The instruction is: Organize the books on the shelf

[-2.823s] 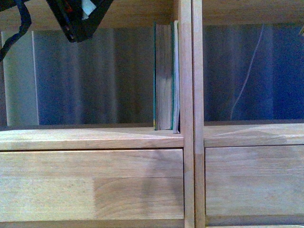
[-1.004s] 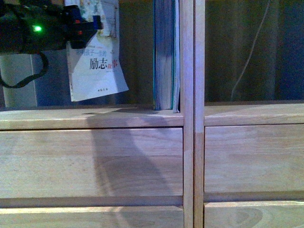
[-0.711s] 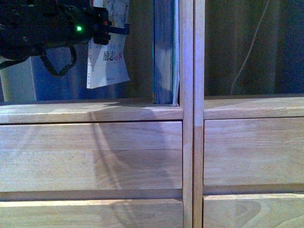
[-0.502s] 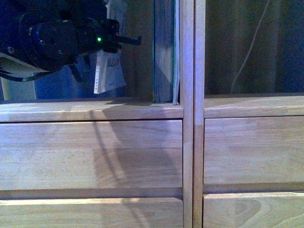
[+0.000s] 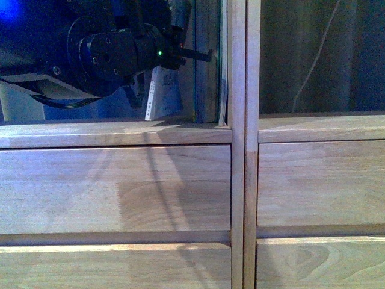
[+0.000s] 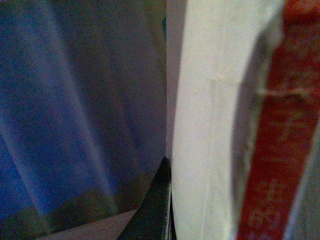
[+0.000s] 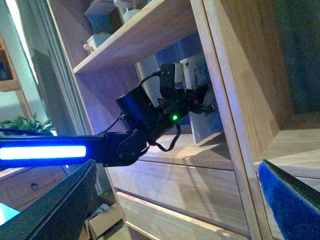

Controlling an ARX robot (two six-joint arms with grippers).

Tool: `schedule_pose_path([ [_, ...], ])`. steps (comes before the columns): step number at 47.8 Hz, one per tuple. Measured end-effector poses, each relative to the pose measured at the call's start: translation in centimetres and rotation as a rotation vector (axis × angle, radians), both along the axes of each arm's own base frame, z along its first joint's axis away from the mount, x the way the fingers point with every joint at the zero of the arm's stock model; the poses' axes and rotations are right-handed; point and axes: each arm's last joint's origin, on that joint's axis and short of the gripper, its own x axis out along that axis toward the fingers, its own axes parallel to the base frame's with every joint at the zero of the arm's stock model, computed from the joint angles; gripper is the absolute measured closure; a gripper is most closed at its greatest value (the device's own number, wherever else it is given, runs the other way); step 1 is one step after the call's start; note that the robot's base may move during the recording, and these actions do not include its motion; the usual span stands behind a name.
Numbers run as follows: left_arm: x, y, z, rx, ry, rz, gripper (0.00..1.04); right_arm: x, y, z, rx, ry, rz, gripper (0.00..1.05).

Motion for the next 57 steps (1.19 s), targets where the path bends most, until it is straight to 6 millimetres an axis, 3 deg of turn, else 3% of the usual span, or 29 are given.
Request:
schedule_pose_path([
  [15, 0.5, 0.7, -1.1, 0.024, 0.075, 0.008, 0.53, 0.0, 0.0, 0.0, 0.0, 0.0, 0.0, 0.07],
  [27, -1.2, 1.1, -1.8, 0.007, 0.083, -0.049, 0.06, 0.0, 0.0, 0.0, 0.0, 0.0, 0.0, 0.07],
  [37, -6.4, 3.1, 0.5, -0.053, 0.018, -0.115, 0.07, 0.0, 0.0, 0.0, 0.0, 0.0, 0.0, 0.07],
  [46, -10.4, 5.6, 0.9, -0.076, -0.005, -0.11, 0.07, 0.0, 0.0, 0.0, -0.001, 0.0, 0.0, 0.07],
  [52, -15.7, 10.5, 0.3, -0.074, -0.064, -0.112, 0.07, 0.0, 0.0, 0.0, -0.001, 0.0, 0.0, 0.07],
  [57, -20.5, 15.1, -1.4, -0.124, -0.012, -0.118, 0.07, 0.0, 0.0, 0.0, -0.001, 0.0, 0.0, 0.07],
])
